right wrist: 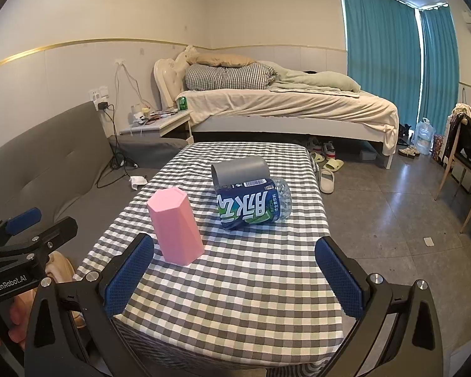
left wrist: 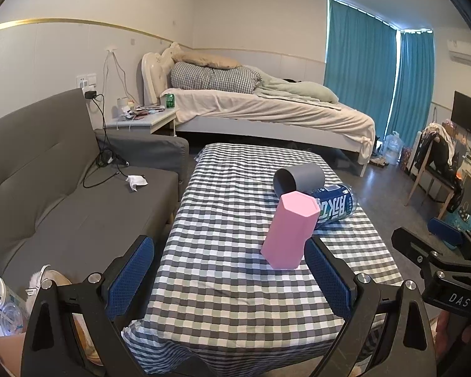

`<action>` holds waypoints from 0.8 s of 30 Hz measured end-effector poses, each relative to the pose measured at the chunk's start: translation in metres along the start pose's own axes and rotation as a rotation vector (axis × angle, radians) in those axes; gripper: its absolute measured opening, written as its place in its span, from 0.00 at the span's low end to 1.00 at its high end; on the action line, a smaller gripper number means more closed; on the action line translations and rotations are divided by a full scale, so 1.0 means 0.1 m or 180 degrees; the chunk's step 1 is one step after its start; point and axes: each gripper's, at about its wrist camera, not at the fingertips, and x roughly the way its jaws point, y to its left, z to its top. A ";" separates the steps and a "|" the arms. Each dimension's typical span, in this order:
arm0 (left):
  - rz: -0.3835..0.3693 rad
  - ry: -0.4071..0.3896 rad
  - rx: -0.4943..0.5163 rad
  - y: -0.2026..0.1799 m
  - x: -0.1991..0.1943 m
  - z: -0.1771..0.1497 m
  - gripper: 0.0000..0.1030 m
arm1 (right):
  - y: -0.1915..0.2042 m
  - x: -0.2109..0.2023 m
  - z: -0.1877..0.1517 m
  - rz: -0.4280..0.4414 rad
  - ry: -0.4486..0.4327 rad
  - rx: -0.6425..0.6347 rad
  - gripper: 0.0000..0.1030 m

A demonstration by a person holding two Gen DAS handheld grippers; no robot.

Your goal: Flip cup upside down

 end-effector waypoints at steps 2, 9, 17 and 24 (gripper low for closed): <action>0.0014 0.0002 0.0005 0.00 0.00 0.00 0.96 | 0.00 0.00 0.00 0.0003 -0.0003 -0.0001 1.00; 0.0009 0.0004 0.0007 0.00 0.00 0.00 0.96 | -0.01 0.00 -0.01 -0.0001 0.0000 0.0000 1.00; 0.0013 0.0002 0.0011 -0.01 0.00 0.00 0.96 | -0.01 0.00 0.00 -0.0003 0.0004 -0.0001 1.00; 0.0002 0.0005 0.0014 -0.01 0.00 -0.01 0.96 | -0.01 0.00 -0.01 -0.0007 0.0008 -0.0004 1.00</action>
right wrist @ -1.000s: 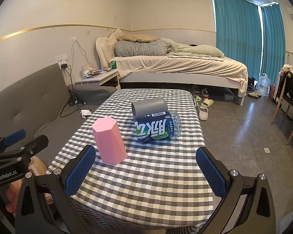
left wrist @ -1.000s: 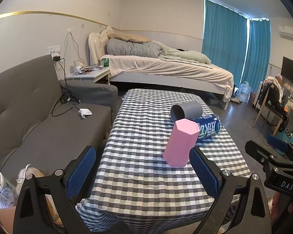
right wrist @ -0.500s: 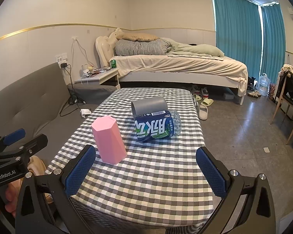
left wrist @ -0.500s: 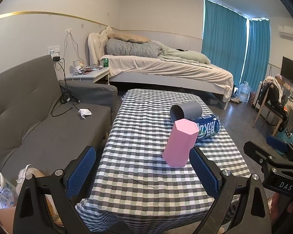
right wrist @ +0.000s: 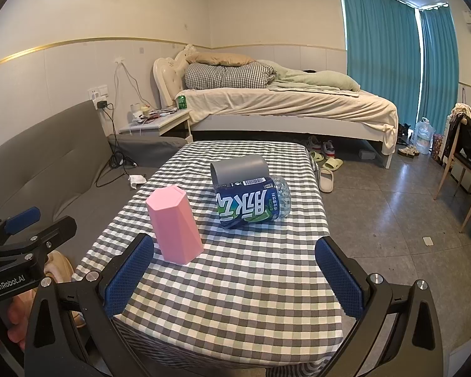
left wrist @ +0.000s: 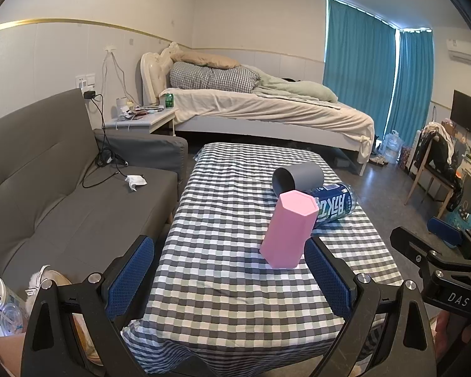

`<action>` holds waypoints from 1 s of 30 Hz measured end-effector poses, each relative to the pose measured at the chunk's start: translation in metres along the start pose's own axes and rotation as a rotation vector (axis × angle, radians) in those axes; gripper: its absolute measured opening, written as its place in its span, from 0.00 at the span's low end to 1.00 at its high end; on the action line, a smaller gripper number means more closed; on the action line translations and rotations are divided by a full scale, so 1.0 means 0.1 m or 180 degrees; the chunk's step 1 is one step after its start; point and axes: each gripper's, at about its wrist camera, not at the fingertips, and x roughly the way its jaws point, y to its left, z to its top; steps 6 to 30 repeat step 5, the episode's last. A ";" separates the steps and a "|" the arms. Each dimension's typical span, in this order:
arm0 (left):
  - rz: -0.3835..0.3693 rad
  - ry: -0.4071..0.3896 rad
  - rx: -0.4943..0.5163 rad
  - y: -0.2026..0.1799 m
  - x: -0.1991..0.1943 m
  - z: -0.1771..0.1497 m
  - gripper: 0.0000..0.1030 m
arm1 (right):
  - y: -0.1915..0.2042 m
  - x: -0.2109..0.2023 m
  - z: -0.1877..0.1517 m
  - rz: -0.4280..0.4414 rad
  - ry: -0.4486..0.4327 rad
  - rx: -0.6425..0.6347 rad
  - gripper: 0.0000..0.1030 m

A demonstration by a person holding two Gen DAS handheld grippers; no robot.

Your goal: Flip cup upside down

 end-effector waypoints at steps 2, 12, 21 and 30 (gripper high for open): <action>0.0001 -0.0005 0.0000 0.00 0.00 0.00 0.96 | 0.00 0.00 0.00 -0.0001 -0.0001 -0.0001 1.00; 0.0001 -0.0007 0.0000 -0.01 0.01 0.00 0.96 | 0.00 0.00 0.00 -0.0003 0.0002 0.0001 1.00; 0.0001 -0.0007 0.0000 -0.01 0.01 0.00 0.96 | 0.00 0.00 0.00 -0.0003 0.0002 0.0001 1.00; 0.0001 -0.0007 0.0000 -0.01 0.01 0.00 0.96 | 0.00 0.00 0.00 -0.0003 0.0002 0.0001 1.00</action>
